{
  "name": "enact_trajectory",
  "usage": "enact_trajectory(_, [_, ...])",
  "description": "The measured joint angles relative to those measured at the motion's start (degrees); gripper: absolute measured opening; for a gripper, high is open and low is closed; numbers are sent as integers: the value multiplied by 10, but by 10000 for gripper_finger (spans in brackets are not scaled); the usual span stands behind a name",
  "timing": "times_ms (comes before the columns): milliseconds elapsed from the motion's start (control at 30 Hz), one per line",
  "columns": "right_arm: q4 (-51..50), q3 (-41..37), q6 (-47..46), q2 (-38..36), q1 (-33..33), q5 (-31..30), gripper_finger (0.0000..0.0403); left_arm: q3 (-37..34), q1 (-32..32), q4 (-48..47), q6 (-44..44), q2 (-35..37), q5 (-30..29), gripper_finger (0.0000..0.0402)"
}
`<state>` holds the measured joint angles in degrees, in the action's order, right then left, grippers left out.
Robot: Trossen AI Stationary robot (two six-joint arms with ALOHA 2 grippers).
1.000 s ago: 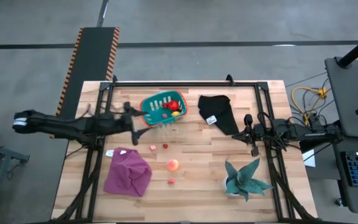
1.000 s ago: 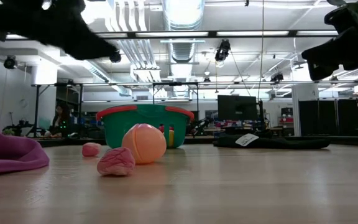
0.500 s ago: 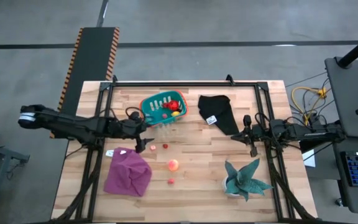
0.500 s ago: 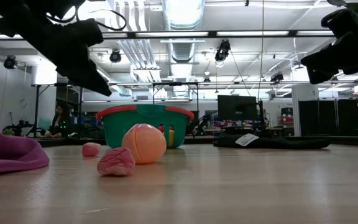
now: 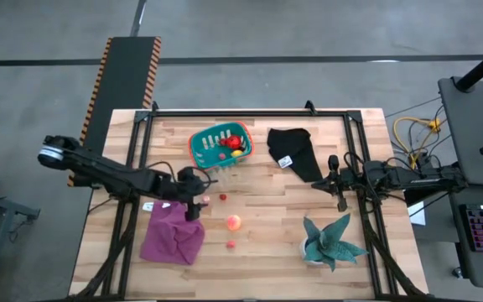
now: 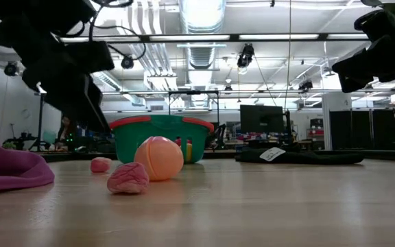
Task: Pick and placing Produce into tupperware
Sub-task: Put the top small pink peach into the basket
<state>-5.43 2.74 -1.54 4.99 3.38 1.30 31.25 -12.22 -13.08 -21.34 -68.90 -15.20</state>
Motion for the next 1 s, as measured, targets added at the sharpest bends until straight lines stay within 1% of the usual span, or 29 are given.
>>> enact_trajectory(167, [0,0,0,0,0,0,9,2,-3,1,-23,-43,0,299])
enact_trajectory(433, [0,0,1,0,0,0,9,10,-3,5,-23,-110,0,299])
enact_trajectory(767, [0,0,1,0,0,0,9,30,-3,12,-23,-171,-2,298])
enact_trajectory(900, [0,0,1,1,0,0,9,32,-3,15,-21,-178,3,278])
enact_trajectory(1000, [0,0,1,1,0,0,9,31,-3,13,-23,-174,15,244])
